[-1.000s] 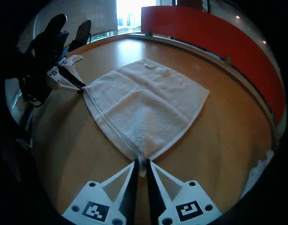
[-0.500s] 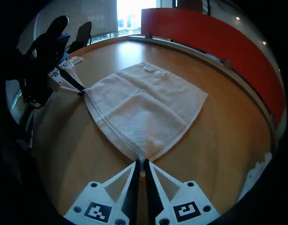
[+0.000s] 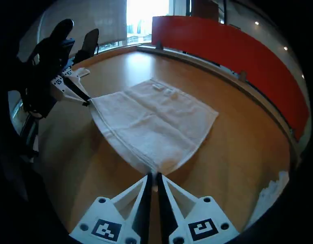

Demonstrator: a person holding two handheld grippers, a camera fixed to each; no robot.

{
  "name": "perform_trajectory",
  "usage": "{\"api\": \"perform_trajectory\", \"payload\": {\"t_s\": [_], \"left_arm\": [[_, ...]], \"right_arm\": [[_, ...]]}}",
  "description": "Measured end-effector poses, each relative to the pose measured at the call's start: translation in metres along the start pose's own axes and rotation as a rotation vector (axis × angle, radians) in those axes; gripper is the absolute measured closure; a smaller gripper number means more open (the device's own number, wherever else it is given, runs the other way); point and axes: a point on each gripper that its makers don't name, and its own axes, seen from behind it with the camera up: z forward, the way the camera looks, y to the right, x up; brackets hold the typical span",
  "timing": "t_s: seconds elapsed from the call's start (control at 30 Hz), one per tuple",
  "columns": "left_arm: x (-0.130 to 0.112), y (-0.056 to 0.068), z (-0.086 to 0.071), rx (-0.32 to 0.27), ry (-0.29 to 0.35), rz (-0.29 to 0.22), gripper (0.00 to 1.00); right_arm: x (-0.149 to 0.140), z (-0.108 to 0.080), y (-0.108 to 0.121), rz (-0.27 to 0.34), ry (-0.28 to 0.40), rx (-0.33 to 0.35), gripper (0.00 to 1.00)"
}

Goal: Fold towel

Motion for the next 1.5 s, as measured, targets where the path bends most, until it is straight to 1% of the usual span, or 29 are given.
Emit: {"api": "perform_trajectory", "payload": {"t_s": [0.3, 0.67, 0.8, 1.17, 1.5], "left_arm": [[0.011, 0.002, -0.024, 0.003, 0.006, 0.000, 0.85], [0.023, 0.006, -0.053, 0.007, 0.027, -0.037, 0.85], [0.027, 0.007, -0.062, 0.008, 0.034, -0.041, 0.85], [0.034, 0.012, -0.080, -0.008, 0.034, -0.057, 0.85], [0.031, 0.022, -0.094, -0.025, 0.024, -0.061, 0.85]], "right_arm": [[0.023, -0.022, -0.005, -0.001, 0.044, -0.004, 0.90], [0.044, -0.051, -0.013, -0.005, 0.079, -0.004, 0.90], [0.051, -0.060, -0.015, -0.006, 0.090, -0.005, 0.90], [0.063, -0.078, -0.023, -0.008, 0.110, -0.002, 0.90], [0.065, -0.091, -0.029, -0.003, 0.113, 0.006, 0.90]]}}
